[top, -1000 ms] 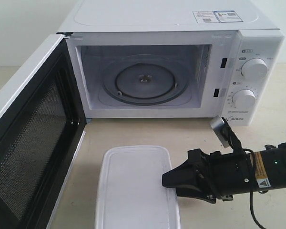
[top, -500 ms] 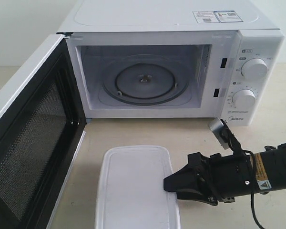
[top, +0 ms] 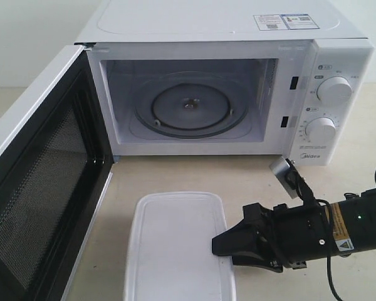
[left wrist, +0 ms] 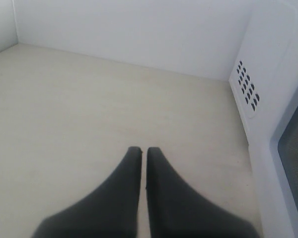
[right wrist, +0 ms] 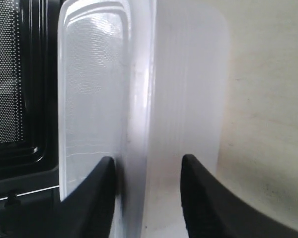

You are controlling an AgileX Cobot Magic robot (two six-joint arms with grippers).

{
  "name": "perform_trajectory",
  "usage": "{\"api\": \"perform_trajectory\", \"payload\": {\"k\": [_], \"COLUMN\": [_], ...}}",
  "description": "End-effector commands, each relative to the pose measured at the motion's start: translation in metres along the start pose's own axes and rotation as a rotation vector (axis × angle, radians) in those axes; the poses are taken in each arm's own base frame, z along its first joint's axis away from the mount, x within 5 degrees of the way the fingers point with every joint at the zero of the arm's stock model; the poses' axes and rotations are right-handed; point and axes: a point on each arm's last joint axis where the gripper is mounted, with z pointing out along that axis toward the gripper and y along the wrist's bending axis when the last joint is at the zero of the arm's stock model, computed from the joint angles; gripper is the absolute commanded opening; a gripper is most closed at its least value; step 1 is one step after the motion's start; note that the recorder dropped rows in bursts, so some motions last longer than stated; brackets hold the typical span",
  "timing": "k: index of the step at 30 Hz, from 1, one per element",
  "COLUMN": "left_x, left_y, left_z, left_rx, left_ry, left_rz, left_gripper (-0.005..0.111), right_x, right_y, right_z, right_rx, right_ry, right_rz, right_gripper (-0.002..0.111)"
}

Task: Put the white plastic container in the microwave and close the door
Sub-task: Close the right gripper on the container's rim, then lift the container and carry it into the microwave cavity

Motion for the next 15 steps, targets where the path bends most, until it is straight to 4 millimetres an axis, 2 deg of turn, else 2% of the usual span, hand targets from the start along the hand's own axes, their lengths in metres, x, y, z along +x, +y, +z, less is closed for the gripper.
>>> {"api": "perform_trajectory", "payload": {"k": [1,2,3,4,8,11,15], "left_x": [0.001,0.001,0.001,0.001,0.001,0.001,0.001], "left_y": [0.0,0.0,0.0,0.0,0.0,0.0,0.0], "left_z": [0.0,0.0,0.0,0.0,0.0,0.0,0.0], "left_rx": [0.007,0.007,0.007,0.007,0.006,0.006,0.006], "left_ry": [0.0,0.0,0.0,0.0,0.0,0.0,0.0], "left_rz": [-0.002,-0.002,-0.002,-0.002,0.001,0.001,0.001], "left_gripper": [0.004,0.004,0.004,0.004,0.004,0.004,0.004], "right_x": [0.001,0.002,0.002,0.002,0.002,0.0,-0.006], "right_y": [-0.001,-0.001,-0.001,-0.001,-0.001,0.007,0.016], "right_z": [0.001,0.001,0.001,0.001,0.001,0.0,-0.006], "right_rx": [0.011,0.012,0.012,0.012,0.007,-0.065,-0.063], "right_ry": [0.008,0.014,0.013,0.015,0.016,-0.006,-0.061], "right_rz": [-0.008,-0.014,-0.016,-0.017,-0.026,-0.024,-0.027], "right_gripper": [0.028,0.013,0.004,0.0,0.0,0.0,0.0]}}
